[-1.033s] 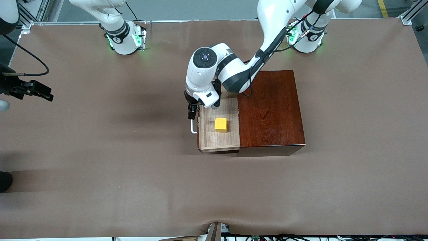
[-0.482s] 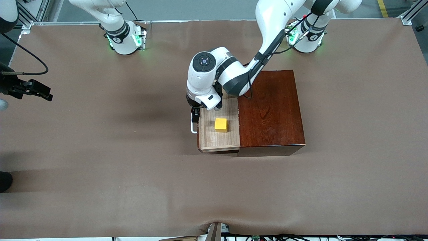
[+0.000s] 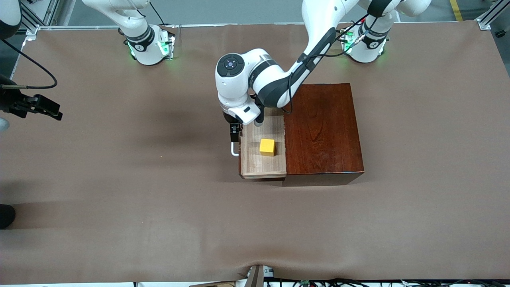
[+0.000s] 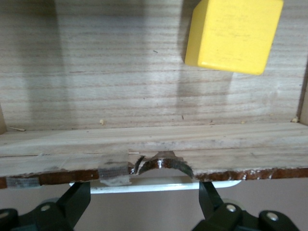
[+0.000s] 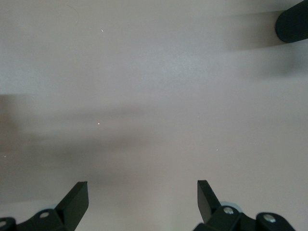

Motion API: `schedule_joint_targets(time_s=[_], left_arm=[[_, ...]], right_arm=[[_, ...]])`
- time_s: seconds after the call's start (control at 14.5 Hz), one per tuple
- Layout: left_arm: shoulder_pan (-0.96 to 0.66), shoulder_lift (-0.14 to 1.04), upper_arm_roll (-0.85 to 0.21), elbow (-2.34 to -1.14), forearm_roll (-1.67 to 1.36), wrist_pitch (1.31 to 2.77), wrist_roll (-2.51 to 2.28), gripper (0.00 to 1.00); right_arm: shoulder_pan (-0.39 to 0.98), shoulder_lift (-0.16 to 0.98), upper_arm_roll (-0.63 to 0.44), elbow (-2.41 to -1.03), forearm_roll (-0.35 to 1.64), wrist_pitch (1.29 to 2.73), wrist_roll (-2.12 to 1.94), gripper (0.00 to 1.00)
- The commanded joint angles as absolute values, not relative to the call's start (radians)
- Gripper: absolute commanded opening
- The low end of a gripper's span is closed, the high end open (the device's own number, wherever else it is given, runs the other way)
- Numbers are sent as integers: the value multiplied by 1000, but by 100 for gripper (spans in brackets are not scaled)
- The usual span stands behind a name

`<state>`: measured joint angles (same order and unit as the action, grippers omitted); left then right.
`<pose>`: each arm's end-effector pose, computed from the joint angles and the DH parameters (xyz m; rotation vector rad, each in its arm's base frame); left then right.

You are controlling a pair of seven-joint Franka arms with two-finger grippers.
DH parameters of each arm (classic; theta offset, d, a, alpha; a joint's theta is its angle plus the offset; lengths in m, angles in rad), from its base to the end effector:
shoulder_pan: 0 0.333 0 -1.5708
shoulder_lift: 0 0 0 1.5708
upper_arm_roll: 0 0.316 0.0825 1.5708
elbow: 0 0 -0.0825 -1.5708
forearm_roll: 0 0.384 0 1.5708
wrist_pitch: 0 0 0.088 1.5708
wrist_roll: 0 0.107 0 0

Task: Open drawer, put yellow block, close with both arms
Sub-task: 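Push the drawer shut into the box with the left gripper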

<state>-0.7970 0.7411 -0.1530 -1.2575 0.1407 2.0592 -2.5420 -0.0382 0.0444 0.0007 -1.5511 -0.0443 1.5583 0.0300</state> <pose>0.4672 -0.5898 0.3288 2.1676 2.1732 0.0190 0.5657 -0.0260 0.6079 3.0952 -0.1041 -0.0579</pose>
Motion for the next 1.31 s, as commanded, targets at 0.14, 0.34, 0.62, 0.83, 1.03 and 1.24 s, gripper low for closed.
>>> schedule_joint_targets(time_s=[0.14, 0.34, 0.62, 0.83, 1.03, 1.24], left_arm=[[-775, 713, -97, -1287, 213, 1898, -2528, 100], [-773, 698, -66, -1287, 213, 1856, -2528, 100], [-776, 683, -32, -1287, 216, 1833, -2528, 100], [-775, 678, -21, -1287, 245, 1799, -2525, 100], [-773, 677, -5, -1287, 253, 1775, -2525, 100], [-775, 676, 3, -1287, 265, 1747, -2522, 100]], right_arm=[[-54, 26, 15, -1555, -48, 1557, 32, 100], [-54, 28, 15, -1554, -48, 1559, 31, 100], [-54, 29, 15, -1554, -48, 1559, 31, 100], [-54, 29, 15, -1554, -48, 1560, 31, 100], [-52, 31, 15, -1554, -48, 1560, 31, 100], [-52, 31, 15, -1554, -48, 1562, 31, 100]])
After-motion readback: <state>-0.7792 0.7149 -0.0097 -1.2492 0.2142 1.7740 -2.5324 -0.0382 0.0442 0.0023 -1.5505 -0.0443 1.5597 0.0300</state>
